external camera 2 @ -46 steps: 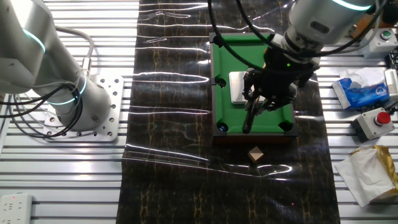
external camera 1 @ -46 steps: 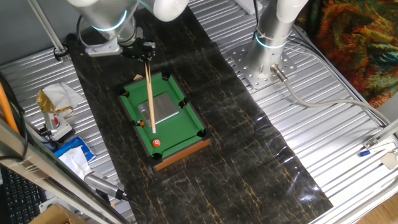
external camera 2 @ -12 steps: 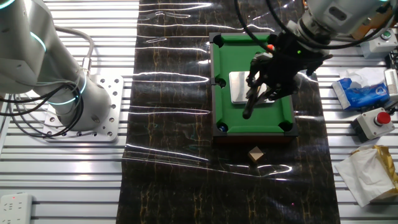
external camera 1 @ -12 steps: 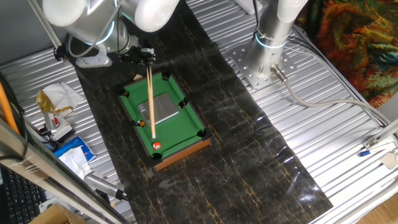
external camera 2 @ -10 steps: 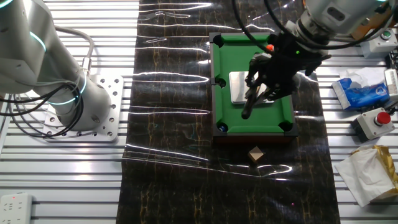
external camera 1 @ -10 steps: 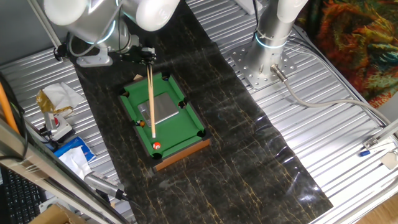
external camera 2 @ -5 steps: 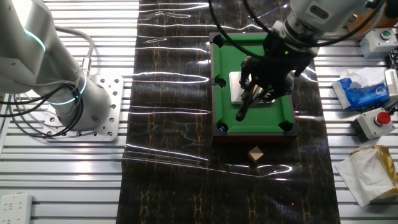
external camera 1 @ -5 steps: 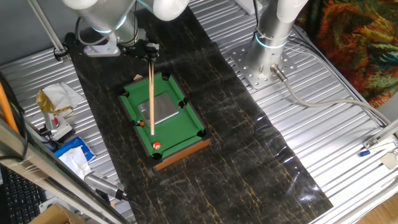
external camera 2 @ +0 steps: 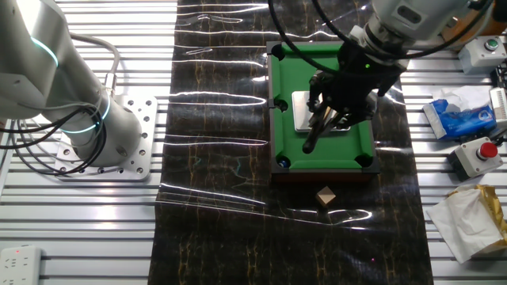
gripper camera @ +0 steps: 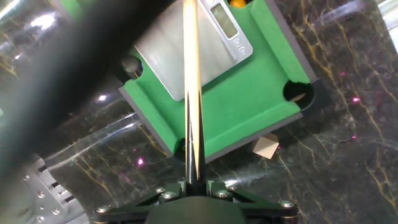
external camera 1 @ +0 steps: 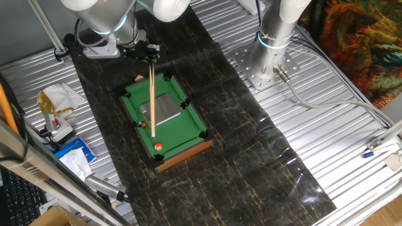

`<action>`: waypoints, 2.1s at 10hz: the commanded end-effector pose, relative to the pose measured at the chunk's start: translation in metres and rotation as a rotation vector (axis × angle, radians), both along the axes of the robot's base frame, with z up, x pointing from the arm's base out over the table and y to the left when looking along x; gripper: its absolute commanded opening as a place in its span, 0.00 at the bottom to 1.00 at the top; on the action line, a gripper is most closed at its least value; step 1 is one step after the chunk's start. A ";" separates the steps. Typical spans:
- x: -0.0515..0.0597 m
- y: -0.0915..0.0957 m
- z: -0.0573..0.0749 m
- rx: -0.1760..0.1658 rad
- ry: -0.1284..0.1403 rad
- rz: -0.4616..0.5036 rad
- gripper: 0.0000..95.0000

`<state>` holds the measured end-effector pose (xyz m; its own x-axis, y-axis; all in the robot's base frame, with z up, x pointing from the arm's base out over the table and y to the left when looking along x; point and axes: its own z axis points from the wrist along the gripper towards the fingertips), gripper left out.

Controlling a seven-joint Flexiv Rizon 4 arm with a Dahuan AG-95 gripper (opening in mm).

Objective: Hit the pool ball

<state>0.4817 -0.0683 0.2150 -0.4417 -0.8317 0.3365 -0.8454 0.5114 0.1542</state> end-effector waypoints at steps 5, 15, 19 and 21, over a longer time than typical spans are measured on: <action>0.000 0.000 0.000 -0.004 -0.024 -0.027 0.00; 0.000 0.000 0.000 -0.031 -0.093 -0.158 0.00; -0.012 -0.001 0.000 -0.046 -0.074 -0.079 0.00; -0.019 -0.006 -0.002 -0.046 -0.061 -0.039 0.00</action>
